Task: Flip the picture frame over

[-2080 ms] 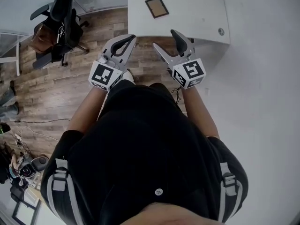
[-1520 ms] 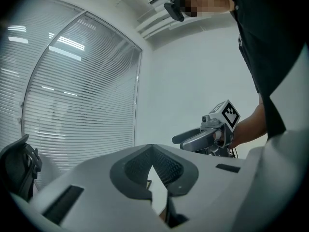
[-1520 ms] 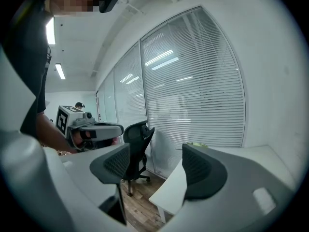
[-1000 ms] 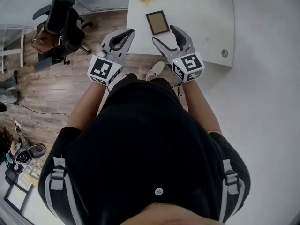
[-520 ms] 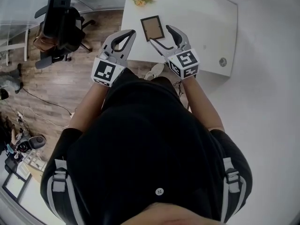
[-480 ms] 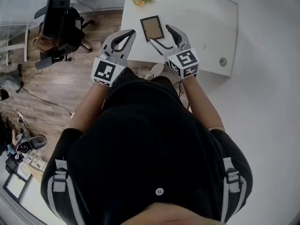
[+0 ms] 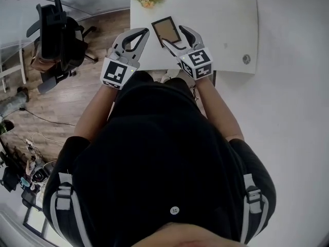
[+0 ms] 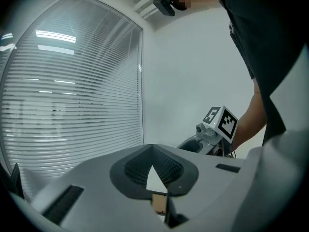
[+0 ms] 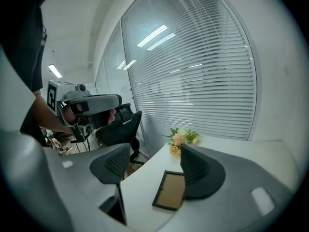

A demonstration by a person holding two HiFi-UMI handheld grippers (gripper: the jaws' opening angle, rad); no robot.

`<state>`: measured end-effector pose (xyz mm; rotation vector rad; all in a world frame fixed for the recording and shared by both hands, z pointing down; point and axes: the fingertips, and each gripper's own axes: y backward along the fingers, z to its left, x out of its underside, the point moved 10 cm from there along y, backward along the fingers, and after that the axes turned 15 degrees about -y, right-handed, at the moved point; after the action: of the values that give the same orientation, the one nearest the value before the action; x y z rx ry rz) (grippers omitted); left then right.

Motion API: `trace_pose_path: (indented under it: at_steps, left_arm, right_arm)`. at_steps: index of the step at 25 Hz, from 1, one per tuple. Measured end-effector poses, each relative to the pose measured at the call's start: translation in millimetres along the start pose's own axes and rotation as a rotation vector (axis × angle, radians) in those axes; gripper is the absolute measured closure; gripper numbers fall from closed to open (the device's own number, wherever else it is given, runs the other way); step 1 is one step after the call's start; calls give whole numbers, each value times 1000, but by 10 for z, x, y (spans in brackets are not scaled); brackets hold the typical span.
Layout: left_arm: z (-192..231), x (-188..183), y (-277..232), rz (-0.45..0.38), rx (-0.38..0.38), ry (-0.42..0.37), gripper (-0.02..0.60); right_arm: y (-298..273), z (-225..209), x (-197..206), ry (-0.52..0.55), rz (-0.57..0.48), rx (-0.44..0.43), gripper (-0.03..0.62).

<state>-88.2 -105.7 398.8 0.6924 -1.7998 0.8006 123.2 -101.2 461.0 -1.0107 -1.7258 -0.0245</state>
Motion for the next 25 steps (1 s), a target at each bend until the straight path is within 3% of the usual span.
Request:
trace_pose_path:
  at_steps: [8,25]
  left_arm:
    - [318,371,-42,-58,121,28,577]
    - [451,1012,-132,-46,185,94,577]
  right_arm:
    - [-519,38,215,-43,50,129,258]
    - [-1283,-156,848,-139,250,306,329]
